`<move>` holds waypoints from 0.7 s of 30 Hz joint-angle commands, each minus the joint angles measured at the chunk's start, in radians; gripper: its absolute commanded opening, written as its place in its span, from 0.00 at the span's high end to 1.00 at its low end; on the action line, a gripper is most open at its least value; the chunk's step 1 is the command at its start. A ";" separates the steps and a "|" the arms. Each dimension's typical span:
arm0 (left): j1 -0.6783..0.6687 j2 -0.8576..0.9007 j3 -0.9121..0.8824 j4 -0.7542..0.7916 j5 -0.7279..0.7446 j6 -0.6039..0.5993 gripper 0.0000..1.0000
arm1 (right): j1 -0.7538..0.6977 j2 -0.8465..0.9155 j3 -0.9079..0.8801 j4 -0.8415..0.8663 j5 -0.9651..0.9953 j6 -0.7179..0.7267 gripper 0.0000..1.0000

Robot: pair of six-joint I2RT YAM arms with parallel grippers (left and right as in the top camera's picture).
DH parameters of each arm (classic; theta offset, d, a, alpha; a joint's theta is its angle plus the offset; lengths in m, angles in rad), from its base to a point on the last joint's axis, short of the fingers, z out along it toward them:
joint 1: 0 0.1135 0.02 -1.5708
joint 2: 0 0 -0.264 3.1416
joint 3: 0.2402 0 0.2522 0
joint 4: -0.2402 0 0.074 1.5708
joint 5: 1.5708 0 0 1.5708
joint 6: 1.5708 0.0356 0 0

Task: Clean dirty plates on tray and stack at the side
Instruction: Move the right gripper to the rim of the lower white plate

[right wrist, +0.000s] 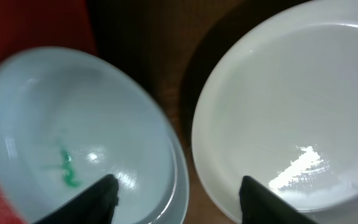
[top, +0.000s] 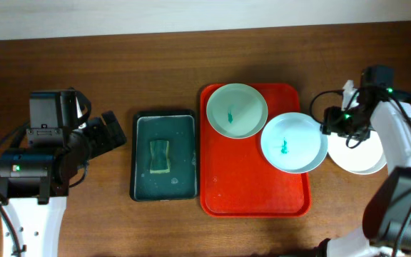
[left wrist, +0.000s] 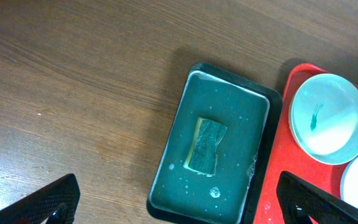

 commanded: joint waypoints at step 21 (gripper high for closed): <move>0.004 -0.003 0.011 0.002 -0.003 0.009 0.01 | 0.055 -0.020 0.026 -0.241 -0.025 0.056 0.96</move>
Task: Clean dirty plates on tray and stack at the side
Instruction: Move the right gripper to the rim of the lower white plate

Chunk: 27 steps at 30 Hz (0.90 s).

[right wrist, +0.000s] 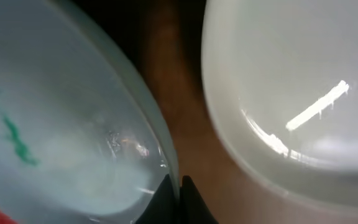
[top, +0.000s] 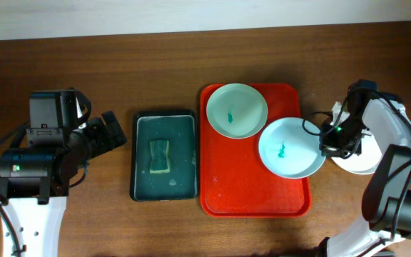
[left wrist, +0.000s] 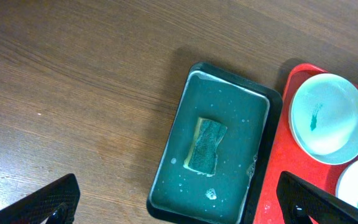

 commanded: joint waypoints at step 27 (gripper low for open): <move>-0.009 0.028 0.008 -0.013 0.127 0.010 0.00 | 0.313 -0.208 -0.128 -0.040 -0.045 0.227 0.70</move>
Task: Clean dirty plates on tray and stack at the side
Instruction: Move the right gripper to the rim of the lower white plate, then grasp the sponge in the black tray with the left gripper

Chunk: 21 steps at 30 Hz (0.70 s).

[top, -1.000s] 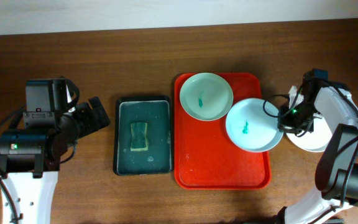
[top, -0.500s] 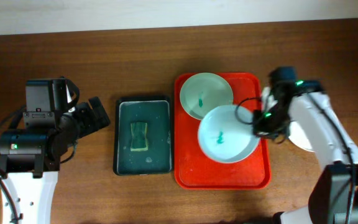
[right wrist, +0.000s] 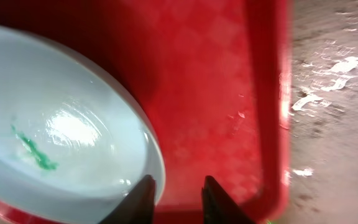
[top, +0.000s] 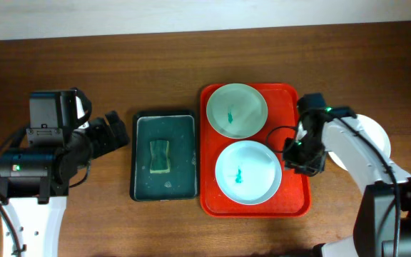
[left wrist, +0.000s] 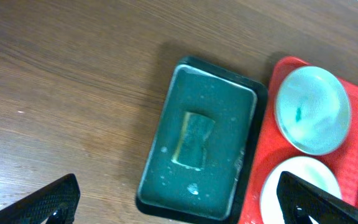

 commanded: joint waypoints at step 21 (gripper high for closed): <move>-0.314 0.817 -0.198 0.203 0.010 0.032 0.83 | -0.014 -0.220 0.101 -0.072 -0.185 -0.232 0.70</move>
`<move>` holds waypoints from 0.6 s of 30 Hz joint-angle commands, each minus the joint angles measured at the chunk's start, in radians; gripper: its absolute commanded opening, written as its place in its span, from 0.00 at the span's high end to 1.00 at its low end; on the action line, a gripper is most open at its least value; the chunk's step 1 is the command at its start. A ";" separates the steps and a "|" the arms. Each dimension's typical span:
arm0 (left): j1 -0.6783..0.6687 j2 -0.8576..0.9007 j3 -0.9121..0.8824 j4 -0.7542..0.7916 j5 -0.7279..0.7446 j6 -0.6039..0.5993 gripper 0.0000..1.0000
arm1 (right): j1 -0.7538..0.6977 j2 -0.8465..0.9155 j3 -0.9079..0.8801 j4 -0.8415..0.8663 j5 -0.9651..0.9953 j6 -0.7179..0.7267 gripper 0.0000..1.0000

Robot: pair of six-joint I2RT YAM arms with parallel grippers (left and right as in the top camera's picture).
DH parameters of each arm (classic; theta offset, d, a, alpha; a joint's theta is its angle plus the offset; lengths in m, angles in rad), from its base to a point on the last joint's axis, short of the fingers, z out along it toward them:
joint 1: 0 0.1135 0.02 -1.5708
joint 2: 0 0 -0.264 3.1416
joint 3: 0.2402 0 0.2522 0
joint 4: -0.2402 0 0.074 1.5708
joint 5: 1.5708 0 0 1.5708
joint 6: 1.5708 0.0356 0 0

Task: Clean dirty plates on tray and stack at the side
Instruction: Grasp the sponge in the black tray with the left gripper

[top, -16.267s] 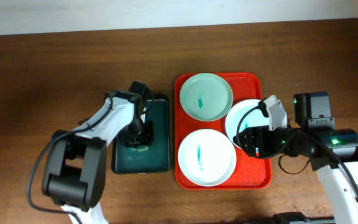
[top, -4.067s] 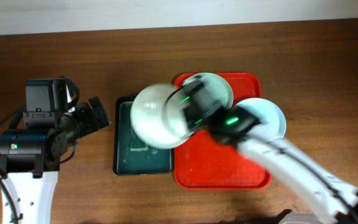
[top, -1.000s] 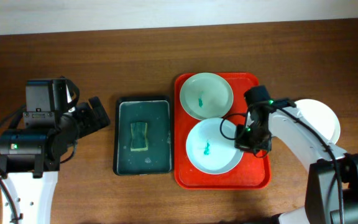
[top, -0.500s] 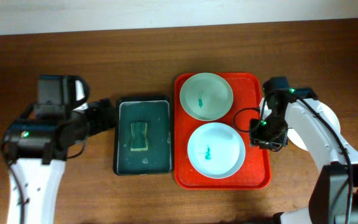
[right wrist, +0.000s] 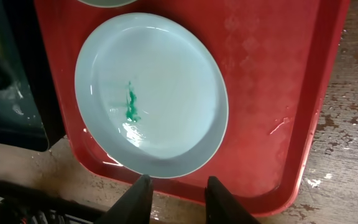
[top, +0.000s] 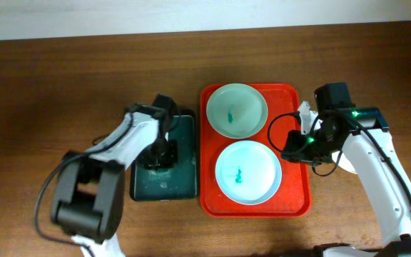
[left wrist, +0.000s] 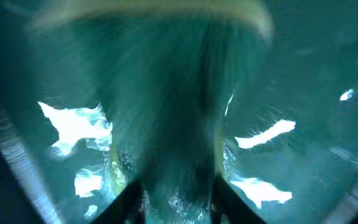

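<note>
Two pale plates with green smears lie on the red tray point(top: 292, 202): one at the back point(top: 236, 111), one at the front point(top: 247, 173) point(right wrist: 160, 81). My right gripper point(top: 293, 150) point(right wrist: 176, 200) hovers open over the tray's near right rim, with nothing between its fingers. My left gripper point(top: 161, 153) point(left wrist: 174, 202) is down in the dark wash tray point(top: 184, 182), shut on the wet sponge point(left wrist: 166, 124). In the overhead view the sponge is hidden under it.
A clean white plate point(top: 340, 163) lies on the wooden table right of the red tray, mostly covered by my right arm. The wash tray point(left wrist: 303, 93) holds soapy water. Bare wood point(top: 63, 86) stretches left of the wash tray.
My left arm has come from the table's left side down into the wash tray and its gripper is shut on the sponge. My right gripper has risen and drawn back from the front plate.
My right gripper stood open at the stained plate's rim, half off the tray near the clean plate. Then it was shut on that rim. Then the plate lay flat at the tray's front, released. Now my right gripper hovers empty while the left holds the sponge.
</note>
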 commanded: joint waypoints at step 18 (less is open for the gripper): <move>0.010 -0.048 0.041 0.054 -0.157 0.002 0.42 | -0.002 -0.007 0.018 -0.006 -0.014 -0.007 0.70</move>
